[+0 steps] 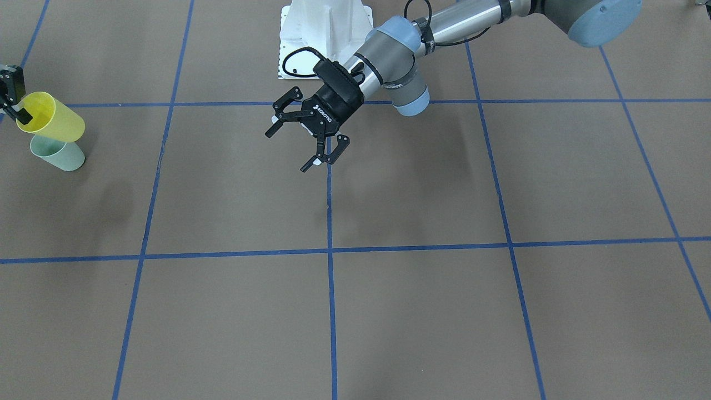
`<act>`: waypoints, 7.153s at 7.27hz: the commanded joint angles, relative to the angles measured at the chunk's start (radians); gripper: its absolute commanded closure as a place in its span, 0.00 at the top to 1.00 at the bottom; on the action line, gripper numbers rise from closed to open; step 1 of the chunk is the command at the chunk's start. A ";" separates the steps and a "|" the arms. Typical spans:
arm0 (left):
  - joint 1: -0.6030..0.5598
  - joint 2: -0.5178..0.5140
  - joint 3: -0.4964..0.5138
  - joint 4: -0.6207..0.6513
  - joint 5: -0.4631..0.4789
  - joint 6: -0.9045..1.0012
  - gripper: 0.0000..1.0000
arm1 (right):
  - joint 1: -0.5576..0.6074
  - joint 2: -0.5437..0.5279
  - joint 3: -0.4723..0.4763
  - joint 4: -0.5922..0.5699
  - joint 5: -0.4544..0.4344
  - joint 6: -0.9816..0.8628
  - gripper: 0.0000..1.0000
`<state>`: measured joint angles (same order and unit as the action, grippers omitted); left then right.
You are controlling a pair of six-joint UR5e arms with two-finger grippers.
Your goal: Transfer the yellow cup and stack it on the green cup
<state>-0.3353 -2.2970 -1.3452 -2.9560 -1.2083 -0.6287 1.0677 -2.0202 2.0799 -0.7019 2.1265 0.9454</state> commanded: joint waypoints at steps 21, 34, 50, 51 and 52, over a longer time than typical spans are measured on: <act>-0.293 0.136 0.084 0.393 -0.111 -0.276 1.00 | 0.047 0.310 -0.470 0.110 -0.056 -0.114 1.00; -1.197 0.456 0.019 1.233 -1.222 0.675 1.00 | 0.425 0.678 -0.609 -0.955 0.204 -0.979 1.00; -1.225 0.732 -0.275 1.328 -1.172 0.731 1.00 | 0.443 0.515 -0.486 -0.939 0.204 -1.025 1.00; -1.226 0.734 -0.275 1.325 -1.172 0.730 1.00 | 0.443 0.515 -0.480 -0.939 0.205 -1.021 1.00; -1.226 0.737 -0.275 1.325 -1.177 0.730 1.00 | 0.443 0.515 -0.478 -0.939 0.205 -1.021 1.00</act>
<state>-1.5609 -1.5626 -1.6197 -1.6290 -2.3817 0.1018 1.5110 -1.5041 1.5976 -1.6413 2.3311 -0.0769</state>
